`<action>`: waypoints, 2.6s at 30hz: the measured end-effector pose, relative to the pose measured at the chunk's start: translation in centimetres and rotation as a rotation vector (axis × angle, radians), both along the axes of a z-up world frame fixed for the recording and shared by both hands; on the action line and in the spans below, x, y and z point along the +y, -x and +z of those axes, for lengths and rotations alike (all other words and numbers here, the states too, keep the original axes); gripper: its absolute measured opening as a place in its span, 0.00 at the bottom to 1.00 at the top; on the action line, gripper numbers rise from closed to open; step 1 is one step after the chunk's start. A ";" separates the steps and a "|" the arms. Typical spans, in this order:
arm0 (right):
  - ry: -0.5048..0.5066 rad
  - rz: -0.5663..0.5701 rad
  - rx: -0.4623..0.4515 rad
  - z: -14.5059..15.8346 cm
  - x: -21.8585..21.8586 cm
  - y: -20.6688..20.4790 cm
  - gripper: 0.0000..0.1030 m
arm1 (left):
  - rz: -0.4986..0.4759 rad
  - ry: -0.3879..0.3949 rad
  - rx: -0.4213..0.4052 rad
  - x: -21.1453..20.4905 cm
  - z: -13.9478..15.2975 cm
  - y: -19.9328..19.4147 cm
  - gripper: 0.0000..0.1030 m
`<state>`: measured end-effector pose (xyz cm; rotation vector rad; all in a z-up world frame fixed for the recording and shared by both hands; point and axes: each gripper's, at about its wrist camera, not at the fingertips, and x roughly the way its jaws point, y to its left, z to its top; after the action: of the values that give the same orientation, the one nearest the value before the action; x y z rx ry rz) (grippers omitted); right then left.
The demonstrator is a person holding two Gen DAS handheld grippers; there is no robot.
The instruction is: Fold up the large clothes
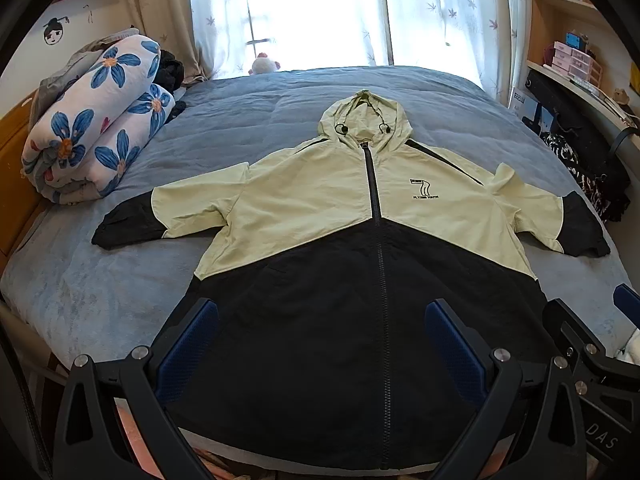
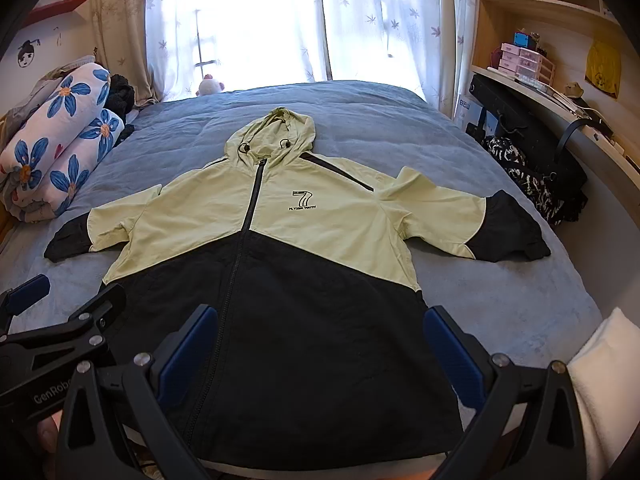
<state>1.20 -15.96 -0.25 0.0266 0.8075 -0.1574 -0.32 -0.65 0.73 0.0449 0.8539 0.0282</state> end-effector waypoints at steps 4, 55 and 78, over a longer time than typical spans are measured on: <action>-0.003 -0.001 0.001 0.1 0.0 -0.1 1.00 | 0.000 -0.001 0.000 0.0 -0.1 0.0 0.99; -0.019 -0.008 0.015 -0.9 -0.4 -0.1 1.00 | 0.000 -0.009 0.005 0.4 -0.4 0.3 0.99; -0.023 -0.007 0.020 -0.9 -0.5 -0.2 1.00 | -0.001 -0.013 0.008 0.6 -0.5 0.4 0.99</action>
<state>1.43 -16.45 -1.17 0.0502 0.8292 -0.1554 -0.71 -0.08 0.27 0.0574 0.8620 0.0326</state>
